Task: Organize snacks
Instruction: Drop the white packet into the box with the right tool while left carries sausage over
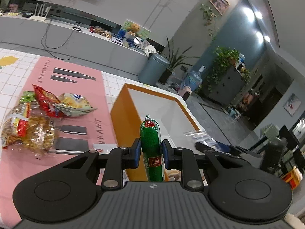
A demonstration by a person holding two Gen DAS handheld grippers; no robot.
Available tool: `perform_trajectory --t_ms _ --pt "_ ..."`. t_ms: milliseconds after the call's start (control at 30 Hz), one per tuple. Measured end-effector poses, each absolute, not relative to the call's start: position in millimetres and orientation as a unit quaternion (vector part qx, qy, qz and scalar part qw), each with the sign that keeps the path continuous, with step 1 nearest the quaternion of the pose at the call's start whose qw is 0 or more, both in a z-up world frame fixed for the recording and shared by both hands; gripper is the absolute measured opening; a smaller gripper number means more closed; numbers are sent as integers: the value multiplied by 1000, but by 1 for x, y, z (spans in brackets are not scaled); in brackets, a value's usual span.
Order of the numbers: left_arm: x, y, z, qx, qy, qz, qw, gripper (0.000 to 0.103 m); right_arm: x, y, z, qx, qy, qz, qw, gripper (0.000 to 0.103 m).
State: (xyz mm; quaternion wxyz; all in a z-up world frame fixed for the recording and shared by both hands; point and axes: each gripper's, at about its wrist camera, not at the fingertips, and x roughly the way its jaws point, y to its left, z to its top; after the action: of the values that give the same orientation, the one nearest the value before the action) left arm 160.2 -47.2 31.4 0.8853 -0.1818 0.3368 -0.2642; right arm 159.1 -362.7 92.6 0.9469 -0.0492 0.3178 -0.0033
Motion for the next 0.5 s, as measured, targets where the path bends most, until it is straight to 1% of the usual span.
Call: perform_trajectory --t_ms 167,300,500 --pt "157 -58 30 -177 338 -268 885 26 176 -365 69 -53 354 53 932 58" --pt "157 -64 27 -170 339 -272 884 26 182 -359 52 -77 397 41 914 58" --pt "154 -69 20 -161 346 -267 885 26 191 -362 51 -58 406 39 911 59"
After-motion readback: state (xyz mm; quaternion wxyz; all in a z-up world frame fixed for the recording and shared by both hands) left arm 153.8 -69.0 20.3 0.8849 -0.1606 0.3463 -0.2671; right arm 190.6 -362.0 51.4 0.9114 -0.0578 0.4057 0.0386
